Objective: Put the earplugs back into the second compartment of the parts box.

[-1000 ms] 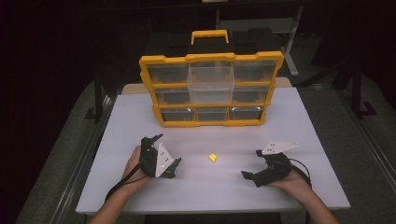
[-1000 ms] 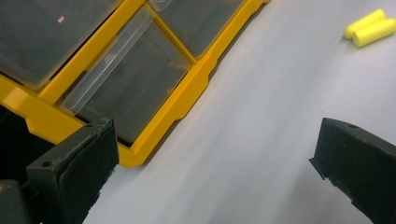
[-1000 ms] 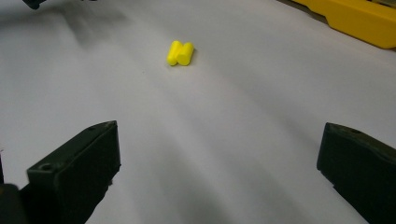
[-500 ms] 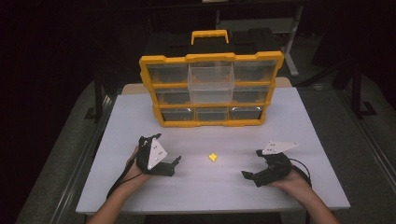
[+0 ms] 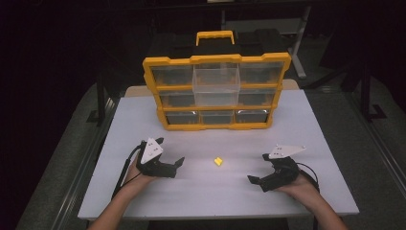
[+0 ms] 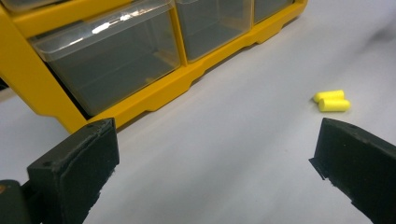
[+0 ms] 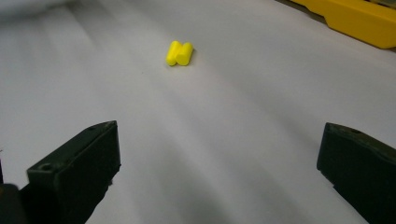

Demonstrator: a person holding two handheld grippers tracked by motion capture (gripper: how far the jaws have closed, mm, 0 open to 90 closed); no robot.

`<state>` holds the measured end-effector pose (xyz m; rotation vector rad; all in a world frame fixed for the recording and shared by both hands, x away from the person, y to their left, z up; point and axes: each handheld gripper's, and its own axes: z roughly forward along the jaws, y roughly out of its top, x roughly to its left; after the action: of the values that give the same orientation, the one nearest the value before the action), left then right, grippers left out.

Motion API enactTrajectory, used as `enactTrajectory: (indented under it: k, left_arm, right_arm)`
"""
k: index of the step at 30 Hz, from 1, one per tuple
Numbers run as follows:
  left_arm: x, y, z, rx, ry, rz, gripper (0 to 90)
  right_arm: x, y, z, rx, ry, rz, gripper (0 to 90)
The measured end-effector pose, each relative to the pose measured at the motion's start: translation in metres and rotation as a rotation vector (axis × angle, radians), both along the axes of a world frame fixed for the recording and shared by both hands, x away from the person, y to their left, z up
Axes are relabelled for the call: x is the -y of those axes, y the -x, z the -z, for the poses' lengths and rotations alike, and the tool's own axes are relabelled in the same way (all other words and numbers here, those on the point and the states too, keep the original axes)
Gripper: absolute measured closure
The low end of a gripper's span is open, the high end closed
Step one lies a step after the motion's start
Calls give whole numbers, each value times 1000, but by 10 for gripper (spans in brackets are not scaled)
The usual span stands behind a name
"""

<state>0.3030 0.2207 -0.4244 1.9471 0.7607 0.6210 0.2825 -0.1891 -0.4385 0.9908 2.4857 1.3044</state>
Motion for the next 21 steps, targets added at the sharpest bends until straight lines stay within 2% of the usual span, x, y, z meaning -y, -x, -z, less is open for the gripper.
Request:
enactTrajectory:
  k: [3,5,7,14,21]
  left_arm:
    - [-3,-2,-1,-41,53,6,3]
    - [-4,-2,-1,-53,58,9,3]
    - [-5,0,0,-49,49,13,3]
    - [-12,14,-2,-55,56,30,3]
    - [-25,25,-1,-61,93,41,3]
  right_arm:
    - [0,0,0,1,0,0,0]
    - [0,0,0,0,0,0,0]
    - [0,0,0,0,0,1,0]
    - [0,0,0,-1,-1,3,0]
    - [-1,0,-1,-6,-8,4,0]
